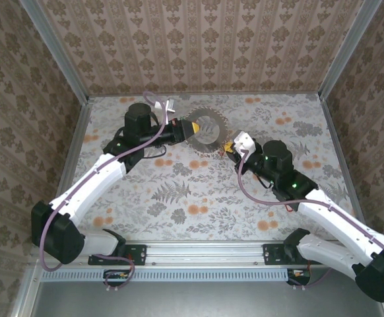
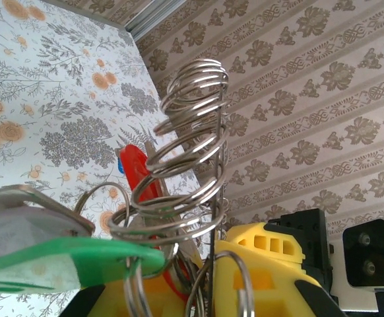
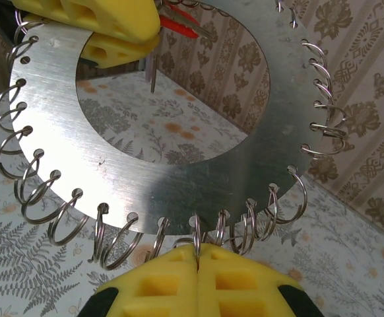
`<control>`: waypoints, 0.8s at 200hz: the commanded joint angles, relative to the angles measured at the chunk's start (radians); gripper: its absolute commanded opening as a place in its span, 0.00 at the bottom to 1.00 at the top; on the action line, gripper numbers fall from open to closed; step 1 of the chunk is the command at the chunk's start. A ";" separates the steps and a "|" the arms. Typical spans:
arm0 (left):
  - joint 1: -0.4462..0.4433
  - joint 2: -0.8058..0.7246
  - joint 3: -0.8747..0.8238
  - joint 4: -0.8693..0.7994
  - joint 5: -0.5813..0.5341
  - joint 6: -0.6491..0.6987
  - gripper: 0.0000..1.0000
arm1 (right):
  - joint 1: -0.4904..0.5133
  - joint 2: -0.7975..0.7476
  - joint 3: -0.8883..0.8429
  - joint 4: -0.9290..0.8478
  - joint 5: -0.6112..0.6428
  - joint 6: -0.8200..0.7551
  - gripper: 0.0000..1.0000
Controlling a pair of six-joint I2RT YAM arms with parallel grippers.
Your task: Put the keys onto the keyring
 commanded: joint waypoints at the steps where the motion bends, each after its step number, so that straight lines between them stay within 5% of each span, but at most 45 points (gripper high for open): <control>1: 0.002 -0.012 0.002 0.031 0.014 -0.031 0.00 | 0.000 -0.015 -0.022 0.139 -0.017 0.038 0.00; 68: 0.001 -0.006 -0.031 0.082 0.021 -0.148 0.00 | -0.004 0.006 -0.144 0.466 0.026 0.049 0.00; 139: 0.024 0.015 -0.011 0.062 0.099 -0.128 0.01 | -0.082 -0.001 -0.155 0.570 -0.140 0.197 0.00; 160: 0.024 0.028 0.006 0.052 0.131 -0.117 0.07 | -0.094 0.009 -0.149 0.584 -0.160 0.222 0.00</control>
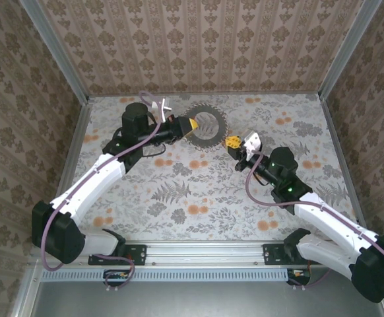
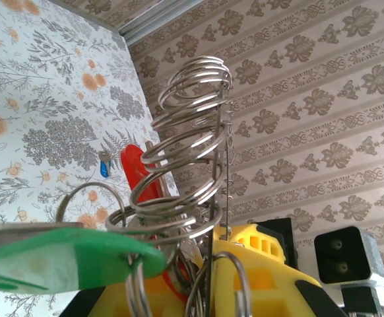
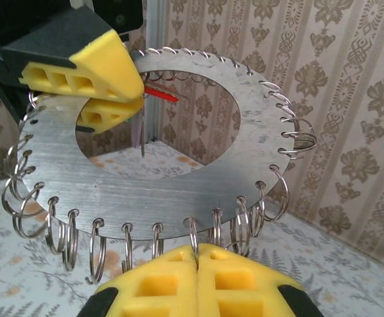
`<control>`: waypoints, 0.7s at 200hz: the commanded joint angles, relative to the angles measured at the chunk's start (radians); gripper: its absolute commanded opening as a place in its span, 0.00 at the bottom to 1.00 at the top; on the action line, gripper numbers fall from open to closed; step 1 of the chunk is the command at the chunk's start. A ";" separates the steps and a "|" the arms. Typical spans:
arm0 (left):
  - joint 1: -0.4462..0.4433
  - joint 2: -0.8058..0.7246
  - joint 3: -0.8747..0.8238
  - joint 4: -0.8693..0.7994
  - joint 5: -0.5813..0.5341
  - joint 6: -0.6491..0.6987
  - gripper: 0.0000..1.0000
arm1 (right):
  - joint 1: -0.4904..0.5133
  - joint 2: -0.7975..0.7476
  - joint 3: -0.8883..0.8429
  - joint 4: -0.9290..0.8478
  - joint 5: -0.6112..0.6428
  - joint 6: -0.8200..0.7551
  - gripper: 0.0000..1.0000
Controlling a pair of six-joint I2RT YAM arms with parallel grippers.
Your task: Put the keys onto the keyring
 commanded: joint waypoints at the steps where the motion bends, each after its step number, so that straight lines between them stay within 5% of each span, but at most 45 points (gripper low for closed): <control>1: -0.001 0.024 0.027 -0.024 0.097 0.018 0.08 | -0.020 -0.005 0.015 0.154 -0.043 0.070 0.00; 27: 0.004 0.028 0.045 -0.065 0.092 0.041 0.15 | -0.021 -0.003 0.015 0.157 -0.043 0.068 0.00; 40: 0.006 0.027 0.043 -0.067 0.083 0.037 0.27 | -0.021 -0.006 0.012 0.154 -0.038 0.067 0.00; 81: 0.008 0.038 0.045 -0.071 0.062 0.034 0.29 | -0.020 -0.010 0.023 0.098 -0.040 0.051 0.00; 108: 0.006 0.039 0.045 -0.080 0.050 0.043 0.07 | -0.013 -0.019 0.045 0.010 -0.001 -0.006 0.00; 140: 0.013 0.023 0.033 -0.092 0.026 0.063 0.02 | -0.004 -0.032 0.092 -0.163 0.047 -0.092 0.00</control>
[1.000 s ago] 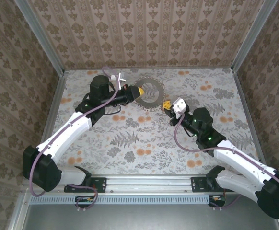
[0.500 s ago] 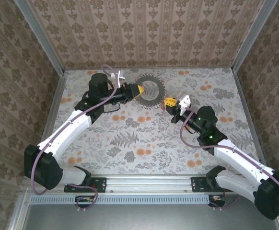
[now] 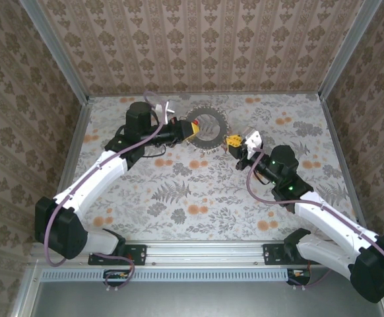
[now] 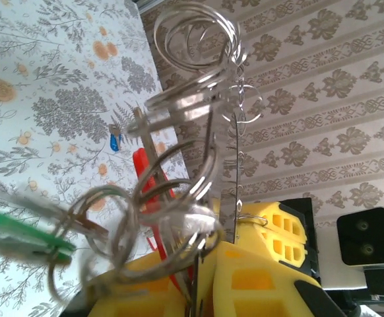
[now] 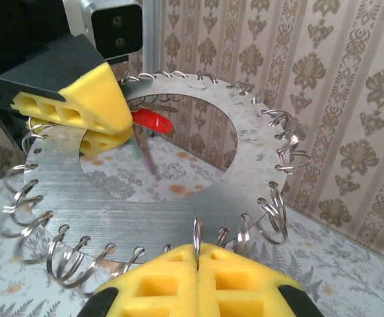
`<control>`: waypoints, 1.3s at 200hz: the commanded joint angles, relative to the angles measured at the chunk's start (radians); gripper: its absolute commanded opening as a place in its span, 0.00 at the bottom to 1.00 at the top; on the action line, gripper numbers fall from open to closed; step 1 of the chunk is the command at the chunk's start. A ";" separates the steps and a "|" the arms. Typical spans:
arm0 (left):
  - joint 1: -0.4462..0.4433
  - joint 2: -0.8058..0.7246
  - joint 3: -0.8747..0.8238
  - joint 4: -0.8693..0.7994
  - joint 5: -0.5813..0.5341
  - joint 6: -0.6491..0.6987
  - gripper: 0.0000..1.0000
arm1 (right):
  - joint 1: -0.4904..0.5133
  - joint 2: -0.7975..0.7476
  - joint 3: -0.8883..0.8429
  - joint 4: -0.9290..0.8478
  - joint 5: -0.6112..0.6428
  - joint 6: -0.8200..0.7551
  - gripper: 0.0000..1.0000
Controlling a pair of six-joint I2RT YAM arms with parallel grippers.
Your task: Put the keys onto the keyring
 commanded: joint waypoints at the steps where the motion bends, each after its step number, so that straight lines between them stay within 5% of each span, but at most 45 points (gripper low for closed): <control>1: 0.005 -0.013 0.010 0.002 -0.012 0.035 0.02 | 0.006 -0.039 0.060 -0.091 0.041 -0.077 0.00; 34: 0.007 -0.007 0.008 0.010 -0.009 0.021 0.04 | 0.006 -0.060 0.038 -0.045 0.019 -0.053 0.00; 87: 0.000 -0.006 -0.020 0.008 -0.002 0.013 0.32 | 0.004 -0.028 0.041 0.014 -0.011 0.009 0.00; 165: -0.045 -0.003 -0.224 0.108 -0.083 0.037 0.51 | -0.008 0.032 0.134 -0.308 -0.061 -0.086 0.00; 260: -0.067 -0.035 -0.454 0.124 -0.315 0.133 0.80 | 0.000 0.174 0.207 -0.534 0.063 -0.274 0.00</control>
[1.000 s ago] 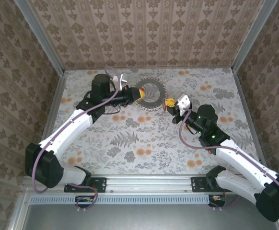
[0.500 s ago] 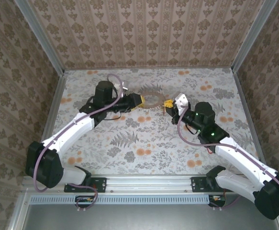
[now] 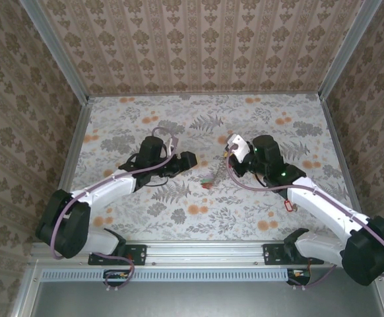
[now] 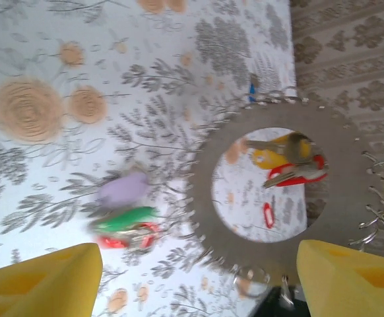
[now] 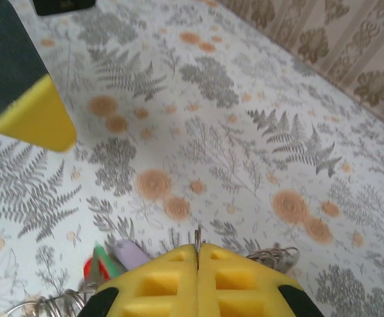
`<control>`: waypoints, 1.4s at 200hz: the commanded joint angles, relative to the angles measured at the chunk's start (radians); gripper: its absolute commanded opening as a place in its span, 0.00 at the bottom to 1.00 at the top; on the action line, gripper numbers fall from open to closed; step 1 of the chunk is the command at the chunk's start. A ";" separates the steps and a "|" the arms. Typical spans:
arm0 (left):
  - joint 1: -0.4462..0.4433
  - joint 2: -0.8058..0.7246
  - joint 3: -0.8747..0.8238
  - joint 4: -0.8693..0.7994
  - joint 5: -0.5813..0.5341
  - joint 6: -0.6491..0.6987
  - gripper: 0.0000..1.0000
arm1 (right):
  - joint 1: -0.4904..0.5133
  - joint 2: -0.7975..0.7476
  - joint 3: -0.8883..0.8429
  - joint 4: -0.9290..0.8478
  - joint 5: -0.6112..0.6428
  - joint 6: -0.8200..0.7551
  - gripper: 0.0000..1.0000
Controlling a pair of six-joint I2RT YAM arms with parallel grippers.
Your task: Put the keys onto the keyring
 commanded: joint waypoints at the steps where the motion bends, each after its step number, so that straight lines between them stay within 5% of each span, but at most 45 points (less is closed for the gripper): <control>1: -0.004 -0.048 -0.039 -0.010 -0.095 0.062 0.80 | 0.007 0.011 0.062 -0.056 0.047 -0.080 0.00; 36: -0.002 -0.152 -0.053 -0.077 -0.220 0.159 0.80 | 0.116 0.034 0.053 -0.109 0.161 -0.202 0.00; 76: -0.001 -0.231 -0.089 0.057 -0.253 0.339 0.74 | 0.169 -0.037 -0.028 -0.041 0.033 -0.217 0.00; 120: -0.001 -0.292 -0.223 0.415 -0.129 0.636 0.66 | -0.021 0.015 -0.013 0.000 -0.494 0.044 0.00; 177: -0.001 -0.199 -0.158 0.452 0.189 0.919 0.50 | -0.021 0.013 -0.067 0.115 -0.541 -0.061 0.00; 244: -0.023 -0.027 -0.068 0.530 0.406 0.915 0.48 | -0.038 0.042 -0.058 0.126 -0.600 -0.119 0.00; 280: -0.052 0.026 -0.076 0.538 0.447 0.956 0.35 | -0.039 0.035 -0.100 0.217 -0.537 -0.023 0.00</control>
